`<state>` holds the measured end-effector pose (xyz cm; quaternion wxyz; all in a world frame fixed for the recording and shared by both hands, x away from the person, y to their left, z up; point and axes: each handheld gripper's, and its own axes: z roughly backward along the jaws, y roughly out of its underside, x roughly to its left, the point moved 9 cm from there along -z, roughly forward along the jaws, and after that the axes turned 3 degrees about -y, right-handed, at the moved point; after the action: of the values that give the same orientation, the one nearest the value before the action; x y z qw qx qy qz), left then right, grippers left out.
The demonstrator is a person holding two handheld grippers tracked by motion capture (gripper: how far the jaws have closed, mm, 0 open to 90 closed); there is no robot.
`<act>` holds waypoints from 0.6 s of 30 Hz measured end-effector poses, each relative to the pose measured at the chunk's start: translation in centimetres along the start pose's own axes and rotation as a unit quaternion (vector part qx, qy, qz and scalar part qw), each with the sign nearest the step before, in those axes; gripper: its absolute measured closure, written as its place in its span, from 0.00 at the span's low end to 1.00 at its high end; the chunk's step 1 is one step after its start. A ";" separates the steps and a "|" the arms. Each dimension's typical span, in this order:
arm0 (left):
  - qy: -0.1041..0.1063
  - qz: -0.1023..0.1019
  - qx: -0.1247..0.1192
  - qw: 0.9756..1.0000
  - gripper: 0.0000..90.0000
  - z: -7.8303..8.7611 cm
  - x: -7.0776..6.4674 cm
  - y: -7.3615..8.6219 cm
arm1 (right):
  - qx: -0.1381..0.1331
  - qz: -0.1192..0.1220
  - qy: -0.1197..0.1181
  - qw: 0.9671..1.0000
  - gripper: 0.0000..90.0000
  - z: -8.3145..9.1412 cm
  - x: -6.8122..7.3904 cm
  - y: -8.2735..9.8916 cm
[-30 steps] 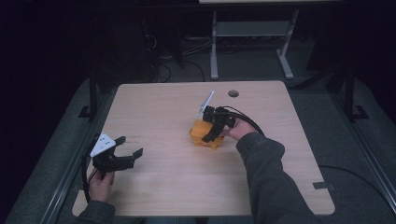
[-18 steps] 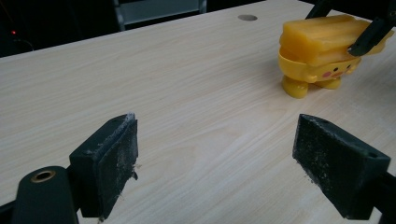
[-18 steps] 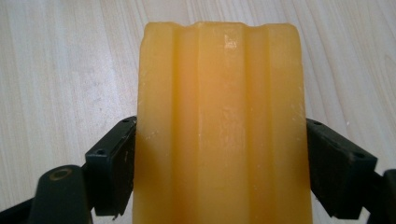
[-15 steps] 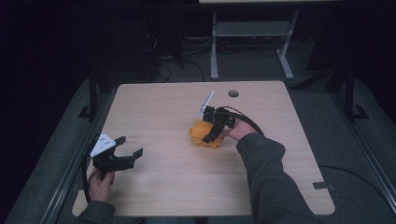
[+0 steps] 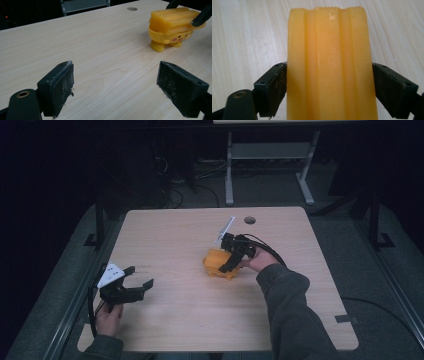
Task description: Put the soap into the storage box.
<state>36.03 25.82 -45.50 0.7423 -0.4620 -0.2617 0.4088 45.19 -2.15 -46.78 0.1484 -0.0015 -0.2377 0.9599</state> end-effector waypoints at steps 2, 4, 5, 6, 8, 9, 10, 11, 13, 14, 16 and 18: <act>0.001 0.000 0.000 1.000 0.15 0.0 0.0 0.0 | -0.004 0.003 0.003 1.000 0.17 0.3 0.0 -0.1; 0.000 -0.003 0.002 1.000 0.15 0.0 0.0 0.0 | -0.009 0.003 0.003 1.000 0.17 0.6 0.1 -0.1; 0.000 -0.004 0.002 1.000 0.15 0.0 0.0 0.0 | -0.010 0.000 0.004 1.000 0.17 0.8 0.2 -0.1; 0.000 -0.003 0.003 1.000 0.15 0.0 -0.1 0.0 | -0.010 0.003 0.005 1.000 0.17 0.8 0.1 0.0; 0.000 -0.003 0.002 1.000 0.15 0.0 -0.1 0.0 | -0.009 0.000 0.008 1.000 0.17 1.0 0.1 0.1; 0.000 -0.004 0.003 1.000 0.15 0.0 -0.1 0.0 | -0.010 0.000 0.007 1.000 0.17 1.1 0.1 0.2; 0.000 -0.002 0.002 1.000 0.15 -0.1 -0.1 0.0 | -0.012 -0.001 0.008 1.000 0.17 1.2 0.1 0.2; 0.000 -0.003 0.003 1.000 0.15 0.0 -0.1 0.0 | -0.012 -0.004 0.010 1.000 0.17 1.4 0.2 0.3; 0.000 -0.002 0.002 1.000 0.15 -0.1 -0.1 0.0 | -0.026 -0.007 0.010 1.000 0.17 1.9 0.2 0.3; 0.000 -0.002 0.002 1.000 0.15 -0.1 -0.1 0.0 | -0.031 -0.006 0.012 0.999 0.17 2.0 0.2 0.4; -0.001 -0.003 0.002 1.000 0.15 -0.1 -0.1 0.0 | -0.033 -0.009 0.014 0.999 0.17 2.3 0.2 0.6; -0.002 -0.003 0.001 1.000 0.15 -0.1 -0.1 0.0 | -0.038 -0.014 0.016 0.999 0.17 2.6 0.1 1.0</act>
<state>36.03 25.68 -45.54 0.7435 -0.4597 -0.2635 0.4080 44.58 -4.14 -44.89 0.1653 -0.0188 -0.2715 0.9480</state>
